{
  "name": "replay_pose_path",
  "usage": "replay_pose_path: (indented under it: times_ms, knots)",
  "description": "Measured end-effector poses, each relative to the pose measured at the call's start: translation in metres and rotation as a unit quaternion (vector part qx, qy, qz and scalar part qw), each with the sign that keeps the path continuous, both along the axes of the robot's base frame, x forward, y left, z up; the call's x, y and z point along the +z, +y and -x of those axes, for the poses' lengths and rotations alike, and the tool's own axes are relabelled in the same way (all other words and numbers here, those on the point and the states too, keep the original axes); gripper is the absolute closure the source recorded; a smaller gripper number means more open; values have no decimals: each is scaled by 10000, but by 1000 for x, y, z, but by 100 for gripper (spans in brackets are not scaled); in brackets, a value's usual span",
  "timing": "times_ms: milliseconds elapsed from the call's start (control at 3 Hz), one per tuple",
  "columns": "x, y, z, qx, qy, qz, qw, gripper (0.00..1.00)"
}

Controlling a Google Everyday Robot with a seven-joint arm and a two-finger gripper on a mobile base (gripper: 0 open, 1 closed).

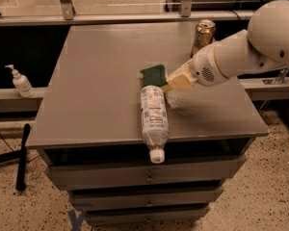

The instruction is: Move sponge near blue plastic bottle

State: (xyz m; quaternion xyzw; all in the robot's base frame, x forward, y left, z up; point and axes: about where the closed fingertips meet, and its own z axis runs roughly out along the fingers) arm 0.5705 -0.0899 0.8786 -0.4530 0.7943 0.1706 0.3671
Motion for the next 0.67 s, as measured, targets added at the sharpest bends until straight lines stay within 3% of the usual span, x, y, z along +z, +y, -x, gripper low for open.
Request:
replay_pose_path:
  times_ms: [667]
  knots:
    - [-7,-5,2,-124,57,-11,9999,36]
